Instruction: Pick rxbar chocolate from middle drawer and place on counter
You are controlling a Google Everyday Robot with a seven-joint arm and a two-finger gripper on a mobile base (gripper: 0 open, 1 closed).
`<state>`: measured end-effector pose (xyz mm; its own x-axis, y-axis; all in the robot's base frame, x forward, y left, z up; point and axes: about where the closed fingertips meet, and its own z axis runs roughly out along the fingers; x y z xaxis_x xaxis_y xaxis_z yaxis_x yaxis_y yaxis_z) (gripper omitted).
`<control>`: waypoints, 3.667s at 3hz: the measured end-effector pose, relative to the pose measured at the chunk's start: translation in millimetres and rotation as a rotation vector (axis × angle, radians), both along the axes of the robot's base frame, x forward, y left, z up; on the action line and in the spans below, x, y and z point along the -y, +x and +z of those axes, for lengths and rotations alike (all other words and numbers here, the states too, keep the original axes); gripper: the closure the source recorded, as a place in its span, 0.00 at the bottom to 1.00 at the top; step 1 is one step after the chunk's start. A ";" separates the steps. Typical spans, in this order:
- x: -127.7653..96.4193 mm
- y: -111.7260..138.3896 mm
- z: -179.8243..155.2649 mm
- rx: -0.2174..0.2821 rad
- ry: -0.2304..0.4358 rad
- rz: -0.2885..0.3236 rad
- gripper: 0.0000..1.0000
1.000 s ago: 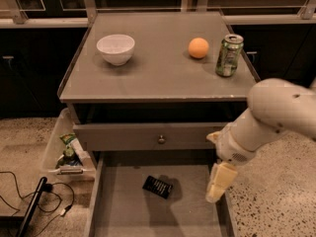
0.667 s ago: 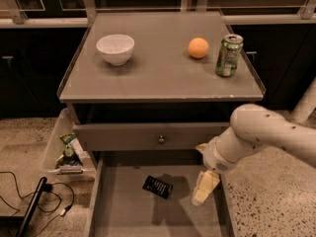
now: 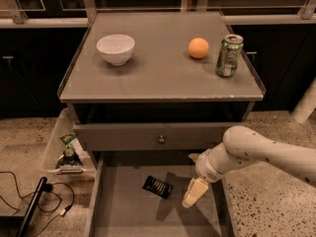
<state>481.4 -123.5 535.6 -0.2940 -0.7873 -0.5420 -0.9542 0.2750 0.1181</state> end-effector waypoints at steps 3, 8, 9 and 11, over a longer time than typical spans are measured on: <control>-27.7 11.9 -70.6 0.087 0.077 -0.019 0.00; -74.7 60.6 -191.3 0.098 0.308 -0.038 0.00; -74.7 60.7 -191.5 0.098 0.308 -0.038 0.19; -74.8 60.6 -191.5 0.097 0.309 -0.038 0.65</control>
Offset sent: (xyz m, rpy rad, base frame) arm 0.0110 0.0312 -0.0884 0.0779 -0.0949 -0.0373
